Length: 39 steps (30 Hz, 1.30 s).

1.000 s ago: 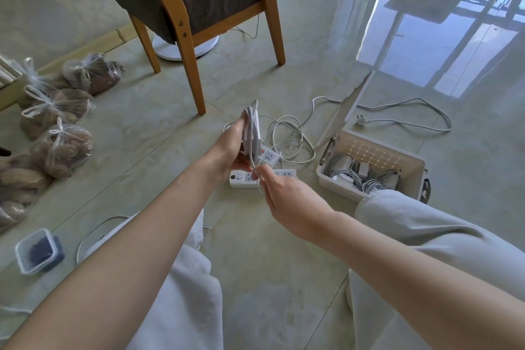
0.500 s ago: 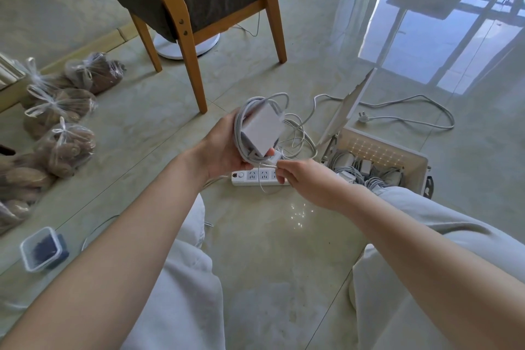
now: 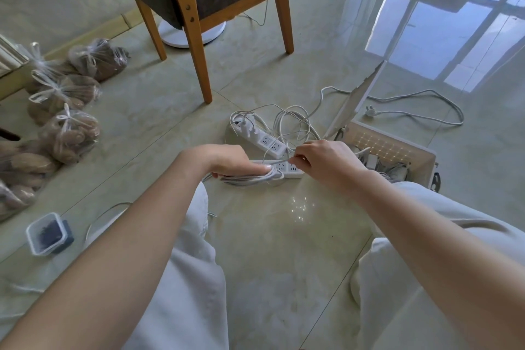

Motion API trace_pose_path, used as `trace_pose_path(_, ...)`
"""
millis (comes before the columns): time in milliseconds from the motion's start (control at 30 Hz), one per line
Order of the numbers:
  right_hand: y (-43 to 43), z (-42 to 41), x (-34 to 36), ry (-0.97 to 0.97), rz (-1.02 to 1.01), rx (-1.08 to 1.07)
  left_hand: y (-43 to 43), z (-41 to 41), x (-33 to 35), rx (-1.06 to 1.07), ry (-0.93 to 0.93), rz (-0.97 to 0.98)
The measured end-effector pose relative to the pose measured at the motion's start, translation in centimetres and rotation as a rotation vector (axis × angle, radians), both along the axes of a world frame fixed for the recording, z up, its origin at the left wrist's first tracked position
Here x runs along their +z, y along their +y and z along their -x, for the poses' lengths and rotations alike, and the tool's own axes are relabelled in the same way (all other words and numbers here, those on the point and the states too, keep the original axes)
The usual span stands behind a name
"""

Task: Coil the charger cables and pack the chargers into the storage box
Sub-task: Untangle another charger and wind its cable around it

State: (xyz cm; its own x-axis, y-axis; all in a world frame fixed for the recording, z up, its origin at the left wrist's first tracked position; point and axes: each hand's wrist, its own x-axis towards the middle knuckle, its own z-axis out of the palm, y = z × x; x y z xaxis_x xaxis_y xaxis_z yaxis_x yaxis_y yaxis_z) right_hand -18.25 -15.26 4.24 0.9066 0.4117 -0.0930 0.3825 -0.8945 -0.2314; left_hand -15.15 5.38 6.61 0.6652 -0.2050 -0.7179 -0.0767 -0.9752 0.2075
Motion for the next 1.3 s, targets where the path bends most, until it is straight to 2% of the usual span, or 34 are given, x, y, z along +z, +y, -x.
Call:
trace_pose_path(100,0.6,0.2,0.2,-0.051,-0.008,-0.018,0.5,-0.8,-0.7,0.063,-0.038,0.002)
trace_pose_path(233,1.1,0.7,0.7,-0.091,-0.054,-0.068,0.7,-1.2,-1.2,0.193,-0.179,-0.004)
trace_pose_path(333,2.1,1.9,1.2,-0.123,-0.122,-0.015,0.6,-1.3,-1.5,0.290,-0.223,0.012)
trace_pose_path(467,3.2,3.5,1.4,-0.104,-0.209,-0.017,-0.6,-1.2,-1.6,0.413,-0.254,0.116)
trace_pose_path(567,3.5,4.2,1.5,-0.067,-0.235,-0.046,-1.8,-1.0,-1.4,0.524,-0.257,0.273)
trace_pose_path(800,4.3,5.6,2.2,0.126,-0.397,-0.055,-3.7,-0.2,0.1,0.852,0.096,0.887)
trace_pose_path(933,4.0,5.0,2.1,0.227,-0.560,-0.015,-4.1,0.0,0.6,1.022,0.177,1.175)
trace_pose_path(1133,3.1,3.7,1.7,0.295,-0.559,-0.020,-4.0,0.6,1.6,1.023,0.299,1.348)
trace_pose_path(1300,1.2,1.8,0.4,0.268,-0.360,-0.055,-3.0,0.8,2.7,0.947,0.386,1.477)
